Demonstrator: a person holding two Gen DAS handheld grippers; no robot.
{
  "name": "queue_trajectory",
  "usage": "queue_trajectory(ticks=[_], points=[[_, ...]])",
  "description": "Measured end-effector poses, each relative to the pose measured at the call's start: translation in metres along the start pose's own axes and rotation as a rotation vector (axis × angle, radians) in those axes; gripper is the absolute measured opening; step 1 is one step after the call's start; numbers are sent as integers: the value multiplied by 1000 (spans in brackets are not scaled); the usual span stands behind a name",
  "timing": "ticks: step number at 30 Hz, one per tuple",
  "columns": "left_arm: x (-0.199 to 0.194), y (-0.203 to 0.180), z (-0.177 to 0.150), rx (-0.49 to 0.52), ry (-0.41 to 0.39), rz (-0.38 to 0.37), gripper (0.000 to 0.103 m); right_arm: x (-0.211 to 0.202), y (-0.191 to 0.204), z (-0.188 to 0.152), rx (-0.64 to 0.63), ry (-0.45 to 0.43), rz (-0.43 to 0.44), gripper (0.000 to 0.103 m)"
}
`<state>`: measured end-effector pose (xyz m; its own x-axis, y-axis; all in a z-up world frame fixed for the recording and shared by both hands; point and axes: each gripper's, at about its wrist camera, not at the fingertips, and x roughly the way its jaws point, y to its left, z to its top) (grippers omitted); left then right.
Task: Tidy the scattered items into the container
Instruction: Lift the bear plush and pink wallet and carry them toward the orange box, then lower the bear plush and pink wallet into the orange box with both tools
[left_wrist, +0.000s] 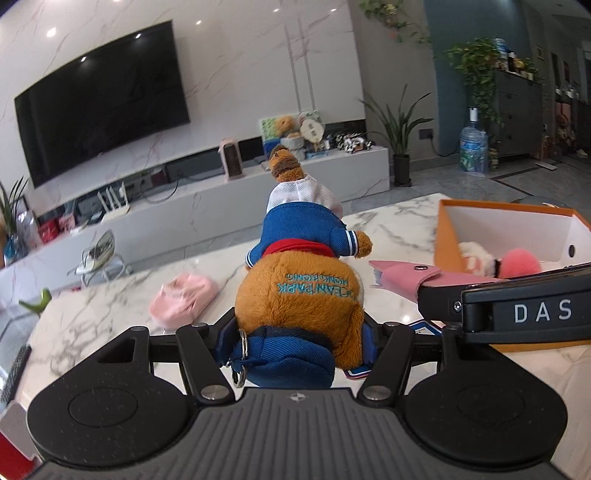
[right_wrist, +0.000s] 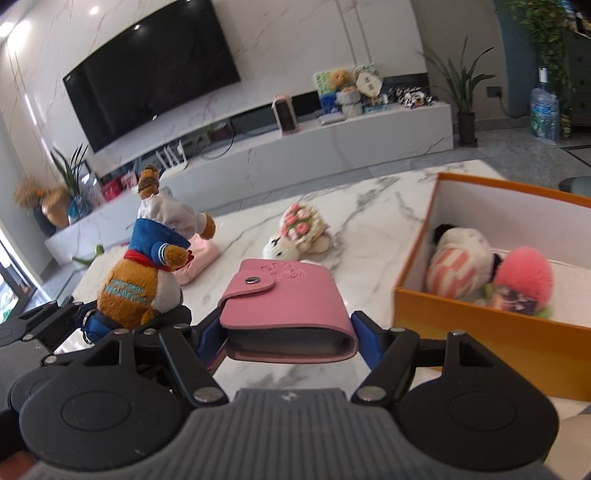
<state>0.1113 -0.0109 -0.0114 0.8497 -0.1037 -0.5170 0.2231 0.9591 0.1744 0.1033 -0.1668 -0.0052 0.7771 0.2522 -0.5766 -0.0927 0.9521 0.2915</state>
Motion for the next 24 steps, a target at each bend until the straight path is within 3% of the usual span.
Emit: queue_trajectory(ticks=[10, 24], points=[[1, -59, 24, 105, -45, -63, 72, -37, -49, 5, 87, -88, -51, 74], [37, -129, 42, 203, -28, -157, 72, -34, -125, 11, 212, -98, -128, 74]])
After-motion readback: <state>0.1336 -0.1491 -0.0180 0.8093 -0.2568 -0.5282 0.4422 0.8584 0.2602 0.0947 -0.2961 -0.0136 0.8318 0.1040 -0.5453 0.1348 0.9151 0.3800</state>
